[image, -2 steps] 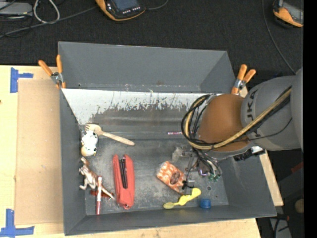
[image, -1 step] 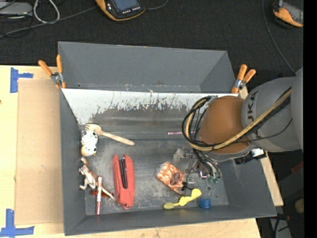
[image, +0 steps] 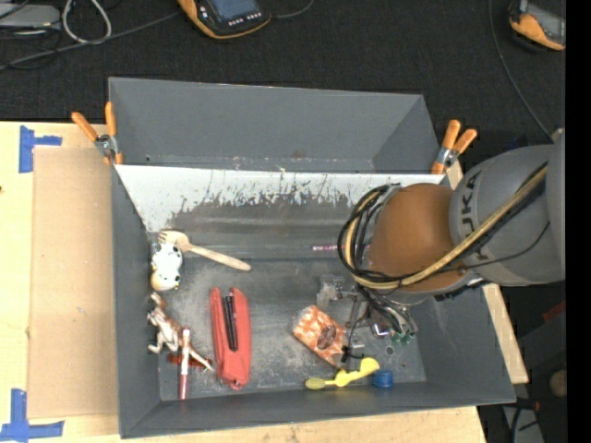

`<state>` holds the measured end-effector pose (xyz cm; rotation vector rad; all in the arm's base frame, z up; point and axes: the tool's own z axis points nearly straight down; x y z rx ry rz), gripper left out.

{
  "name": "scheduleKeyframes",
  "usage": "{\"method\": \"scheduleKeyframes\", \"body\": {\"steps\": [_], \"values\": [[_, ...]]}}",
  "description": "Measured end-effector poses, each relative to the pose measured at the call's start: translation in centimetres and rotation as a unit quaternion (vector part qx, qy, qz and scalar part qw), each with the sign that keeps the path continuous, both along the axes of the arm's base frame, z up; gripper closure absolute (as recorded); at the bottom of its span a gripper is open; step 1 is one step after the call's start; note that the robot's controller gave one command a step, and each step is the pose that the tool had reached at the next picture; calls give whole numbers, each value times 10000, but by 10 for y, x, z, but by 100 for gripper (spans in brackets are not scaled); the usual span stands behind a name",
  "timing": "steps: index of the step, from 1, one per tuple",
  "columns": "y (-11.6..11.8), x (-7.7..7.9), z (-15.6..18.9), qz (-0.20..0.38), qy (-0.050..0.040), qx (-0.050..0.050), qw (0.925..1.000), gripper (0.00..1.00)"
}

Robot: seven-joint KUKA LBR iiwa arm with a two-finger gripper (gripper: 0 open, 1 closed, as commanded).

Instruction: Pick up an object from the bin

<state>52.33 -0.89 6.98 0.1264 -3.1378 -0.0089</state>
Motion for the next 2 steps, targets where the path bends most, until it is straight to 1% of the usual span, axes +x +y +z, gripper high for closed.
{"method": "scheduleKeyframes", "body": {"steps": [1,2], "values": [[-6,-14,0,-923,11,-3,9957,100],[-6,-14,0,-925,11,-2,9957,100]]}}
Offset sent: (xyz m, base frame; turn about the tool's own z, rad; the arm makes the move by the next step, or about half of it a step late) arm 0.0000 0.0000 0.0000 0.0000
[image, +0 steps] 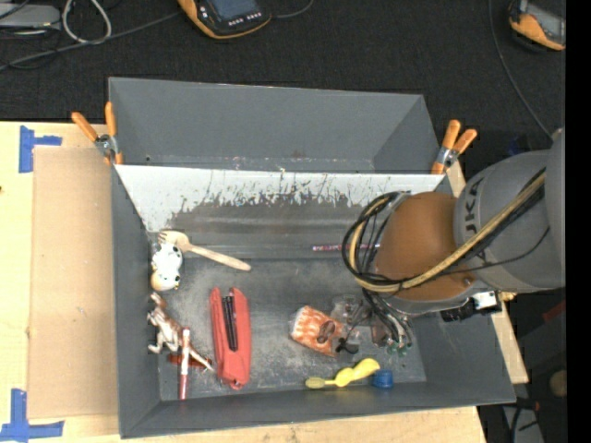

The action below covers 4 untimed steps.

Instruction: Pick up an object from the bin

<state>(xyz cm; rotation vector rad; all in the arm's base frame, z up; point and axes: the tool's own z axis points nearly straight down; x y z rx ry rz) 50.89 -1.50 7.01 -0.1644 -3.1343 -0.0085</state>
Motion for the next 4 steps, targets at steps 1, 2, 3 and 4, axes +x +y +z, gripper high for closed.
{"method": "scheduleKeyframes", "body": {"steps": [1,2,3,4], "values": [[0,-8,23,102,2,1,9999,100],[-2,-7,15,92,14,1,10000,100],[-5,-14,79,80,34,4,10000,100],[3,-14,41,754,26,8,9972,100]]}}
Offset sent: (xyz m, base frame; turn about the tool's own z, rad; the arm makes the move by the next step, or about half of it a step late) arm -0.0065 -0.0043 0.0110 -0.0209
